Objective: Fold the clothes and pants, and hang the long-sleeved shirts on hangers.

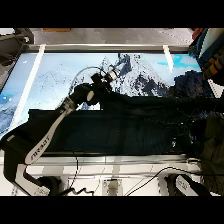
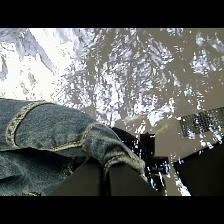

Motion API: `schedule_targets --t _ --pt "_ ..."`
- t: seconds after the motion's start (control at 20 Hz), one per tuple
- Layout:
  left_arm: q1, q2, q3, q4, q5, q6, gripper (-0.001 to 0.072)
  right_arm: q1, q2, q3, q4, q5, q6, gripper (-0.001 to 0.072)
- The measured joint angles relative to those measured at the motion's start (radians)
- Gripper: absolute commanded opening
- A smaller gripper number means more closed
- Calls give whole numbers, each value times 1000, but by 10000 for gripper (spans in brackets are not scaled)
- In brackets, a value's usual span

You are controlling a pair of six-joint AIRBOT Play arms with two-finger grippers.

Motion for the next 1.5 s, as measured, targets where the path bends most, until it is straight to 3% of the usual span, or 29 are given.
schedule_targets --t 0.2,0.35,0.5,0.65,1.3,1.35,1.45,1.5 --pt "141 48 0 -5 -163 -316 603 0 0 0 0 -4 0 25" --pt "270 56 0 -24 -382 -444 604 0 0 0 0 -7 0 25" --pt "356 39 -1 -77 -535 -427 605 0 0 0 0 -11 -1 25" --pt "394 12 -1 -87 -594 -395 605 0 0 0 0 -12 -1 25" --pt "344 -76 -1 -56 -552 -236 601 0 0 0 0 -13 0 25" --pt "335 -84 -1 -56 -535 -231 545 0 0 0 0 -13 0 24" --pt "319 -101 0 -62 -502 -222 243 0 0 0 0 -14 0 25" --pt "312 -111 0 -65 -486 -218 33 0 0 0 0 -13 0 25"
